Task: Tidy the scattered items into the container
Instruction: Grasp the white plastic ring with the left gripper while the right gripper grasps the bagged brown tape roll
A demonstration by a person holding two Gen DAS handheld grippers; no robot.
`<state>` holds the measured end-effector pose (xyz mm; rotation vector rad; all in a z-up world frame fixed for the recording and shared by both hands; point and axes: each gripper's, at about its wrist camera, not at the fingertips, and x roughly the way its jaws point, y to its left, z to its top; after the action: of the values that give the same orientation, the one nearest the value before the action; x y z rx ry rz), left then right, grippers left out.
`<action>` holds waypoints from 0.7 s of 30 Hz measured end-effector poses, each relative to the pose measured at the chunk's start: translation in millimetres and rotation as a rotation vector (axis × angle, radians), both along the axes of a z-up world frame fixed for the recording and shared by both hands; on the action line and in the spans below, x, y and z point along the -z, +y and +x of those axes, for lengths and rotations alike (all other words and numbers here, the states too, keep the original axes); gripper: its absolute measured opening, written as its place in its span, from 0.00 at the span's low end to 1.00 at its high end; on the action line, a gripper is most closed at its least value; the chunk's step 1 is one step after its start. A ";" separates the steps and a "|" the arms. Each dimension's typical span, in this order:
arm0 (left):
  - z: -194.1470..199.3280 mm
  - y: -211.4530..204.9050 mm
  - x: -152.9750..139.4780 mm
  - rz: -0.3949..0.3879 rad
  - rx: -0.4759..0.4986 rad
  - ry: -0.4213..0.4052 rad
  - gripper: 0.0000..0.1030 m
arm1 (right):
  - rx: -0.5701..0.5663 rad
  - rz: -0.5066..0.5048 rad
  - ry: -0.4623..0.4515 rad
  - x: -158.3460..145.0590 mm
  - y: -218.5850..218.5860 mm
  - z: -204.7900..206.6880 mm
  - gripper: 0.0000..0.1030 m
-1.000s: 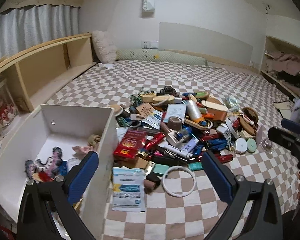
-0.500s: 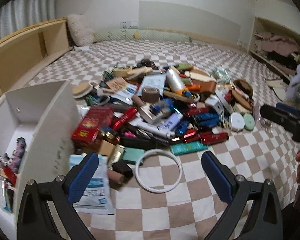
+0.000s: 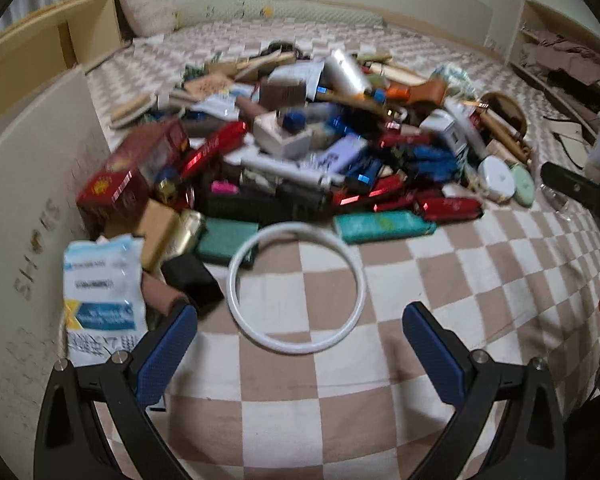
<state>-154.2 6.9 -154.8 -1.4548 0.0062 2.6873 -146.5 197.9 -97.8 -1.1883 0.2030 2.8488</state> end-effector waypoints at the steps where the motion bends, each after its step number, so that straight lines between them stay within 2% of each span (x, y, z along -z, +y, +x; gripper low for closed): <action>1: -0.4 -0.3 2.5 0.003 -0.002 -0.008 1.00 | 0.014 -0.011 -0.009 3.2 6.4 -1.0 1.00; 8: -6.1 -1.0 18.0 -0.007 -0.044 -0.059 1.00 | 0.079 -0.014 -0.018 13.4 33.8 -4.5 1.00; 11: -6.1 1.8 19.7 -0.020 -0.054 -0.055 1.00 | 0.116 -0.015 -0.019 17.6 45.8 -7.5 1.00; 13: -7.6 2.8 20.5 -0.020 -0.060 -0.052 1.00 | 0.136 -0.021 -0.050 23.3 53.5 -12.7 1.00; 17: -13.6 3.7 22.5 -0.016 -0.090 -0.048 1.00 | 0.143 0.057 -0.108 33.1 55.4 -21.0 1.00; 21: -23.6 3.0 24.2 -0.001 -0.105 -0.048 1.00 | 0.151 0.080 -0.136 34.6 61.7 -22.3 1.00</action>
<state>-177.8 9.9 -179.0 -1.5617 -0.0740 2.7329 -168.7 259.6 -132.5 -1.2859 0.1628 2.6110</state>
